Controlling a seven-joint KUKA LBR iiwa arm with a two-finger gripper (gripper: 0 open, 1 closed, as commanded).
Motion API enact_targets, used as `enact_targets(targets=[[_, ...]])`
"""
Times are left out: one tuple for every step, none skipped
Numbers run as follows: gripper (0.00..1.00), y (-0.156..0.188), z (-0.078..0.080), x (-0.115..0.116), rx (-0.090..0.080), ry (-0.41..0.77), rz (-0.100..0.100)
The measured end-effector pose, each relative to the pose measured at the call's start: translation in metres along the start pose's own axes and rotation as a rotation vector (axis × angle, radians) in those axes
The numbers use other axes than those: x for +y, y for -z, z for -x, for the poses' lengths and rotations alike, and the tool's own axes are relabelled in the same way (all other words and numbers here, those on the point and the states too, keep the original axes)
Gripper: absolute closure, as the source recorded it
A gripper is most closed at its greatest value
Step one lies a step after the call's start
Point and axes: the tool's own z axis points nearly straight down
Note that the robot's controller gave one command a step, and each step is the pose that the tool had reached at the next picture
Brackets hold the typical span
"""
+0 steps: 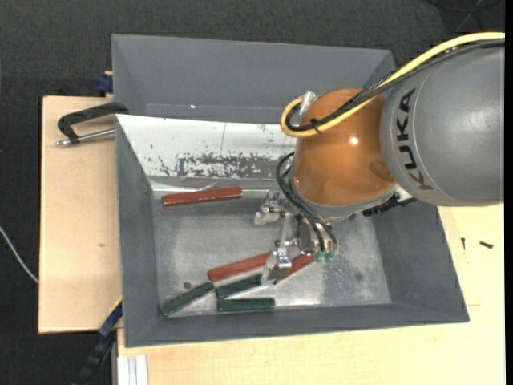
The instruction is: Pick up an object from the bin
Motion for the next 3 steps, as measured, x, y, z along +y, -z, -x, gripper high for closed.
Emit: enact_targets(targets=[[0.0,-0.022,0.01,0.002,-0.007,0.111,0.0],[1.0,-0.109,0.023,0.003,-0.009,0.28,0.001],[1.0,-0.109,0.023,0.003,-0.009,0.28,0.001]])
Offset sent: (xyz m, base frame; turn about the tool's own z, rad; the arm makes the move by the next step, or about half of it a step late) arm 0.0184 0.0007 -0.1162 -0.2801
